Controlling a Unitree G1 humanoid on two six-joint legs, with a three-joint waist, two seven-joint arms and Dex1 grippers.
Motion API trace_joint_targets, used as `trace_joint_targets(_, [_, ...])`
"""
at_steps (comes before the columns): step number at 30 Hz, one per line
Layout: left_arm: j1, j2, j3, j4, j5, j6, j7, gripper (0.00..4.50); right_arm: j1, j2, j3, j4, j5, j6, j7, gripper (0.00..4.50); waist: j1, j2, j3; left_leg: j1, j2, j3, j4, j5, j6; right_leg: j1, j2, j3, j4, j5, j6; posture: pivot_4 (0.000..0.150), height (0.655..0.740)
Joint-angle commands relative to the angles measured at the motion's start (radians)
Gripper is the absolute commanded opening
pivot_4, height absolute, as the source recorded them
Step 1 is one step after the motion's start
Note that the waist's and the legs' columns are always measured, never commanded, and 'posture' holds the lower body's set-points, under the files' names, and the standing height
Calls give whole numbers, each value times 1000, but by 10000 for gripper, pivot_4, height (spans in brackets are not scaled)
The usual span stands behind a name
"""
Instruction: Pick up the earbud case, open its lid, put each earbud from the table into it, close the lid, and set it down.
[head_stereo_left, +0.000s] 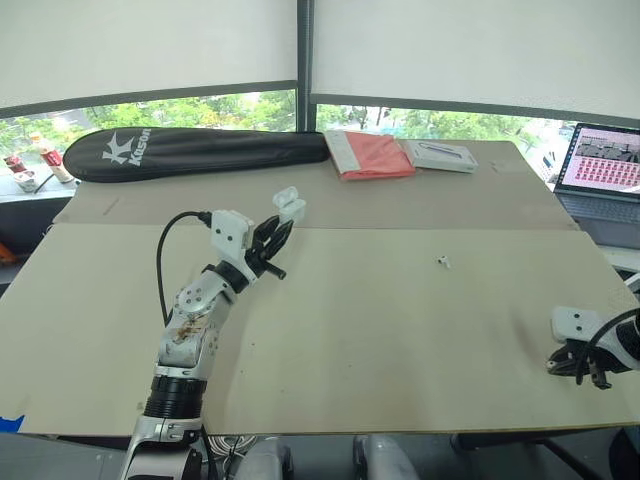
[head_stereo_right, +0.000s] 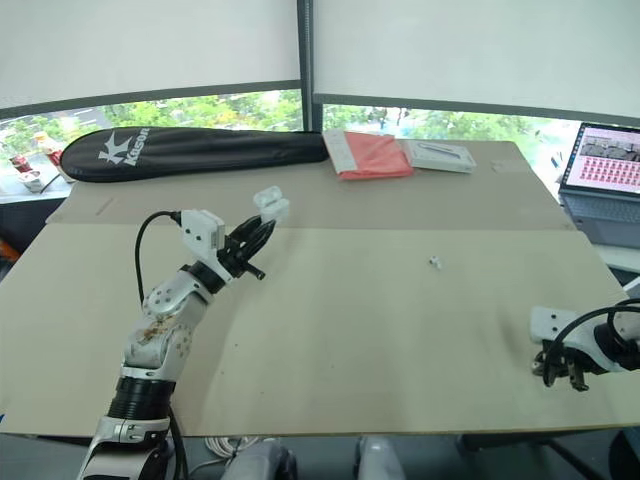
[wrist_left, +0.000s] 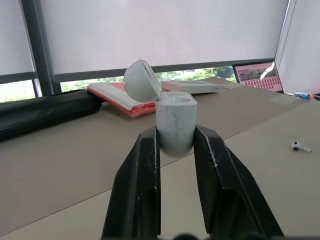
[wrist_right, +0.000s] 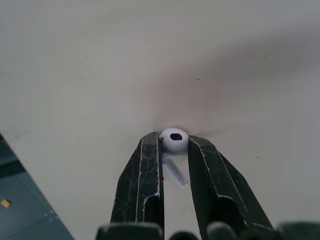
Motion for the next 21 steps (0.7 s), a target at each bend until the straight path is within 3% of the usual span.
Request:
trace_joint_targets(1, [-22,-12,-12,-12,-9,-14,-18,4628,-102,96,-59,-278,165,317,-41,3591,-2,3,0,0,0,0,-1,0,-1,-1,0,0,1,0,0,1500,7400])
trace_joint_targets(3, [-30,-20,-16,-2,-6,-20,-21,4628,-172,180,-96,-409,259,525,-117,3591,2,7,0,-2,-1,0,-1,0,-1,-4,0,0,2,0,0,1500,7400])
trace_joint_targets(8, [-69,-39,-18,41,-4,-48,-33,4628,-408,561,-285,-618,498,936,-522,3591,28,8,1,-10,-2,-2,0,2,-4,-14,0,0,11,1,-1,1500,7400])
trace_joint_targets(11, [-99,-56,-35,69,4,-67,-45,4628,-505,881,-380,-694,566,956,-834,3591,35,9,0,-14,-2,-4,0,3,-5,-18,-1,-2,15,1,-2,1500,7400])
trace_joint_targets(13, [-118,-66,-42,77,5,-73,-51,4628,-527,1018,-411,-700,581,945,-966,3591,37,9,0,-19,-3,-3,1,3,-5,-24,-1,-2,17,1,-2,1500,7400])
trace_joint_targets(15, [-140,-72,-44,85,7,-78,-52,4628,-519,1093,-406,-695,576,907,-1037,3591,41,9,0,-25,-5,-3,2,8,-8,-27,-1,-3,17,3,-2,1500,7400])
trace_joint_targets(21, [-180,-86,-52,109,21,-104,-52,4628,-507,1201,-380,-657,596,827,-1159,3591,21,9,0,-26,-7,0,3,7,-7,-27,-1,-2,15,3,-1,1500,7400])
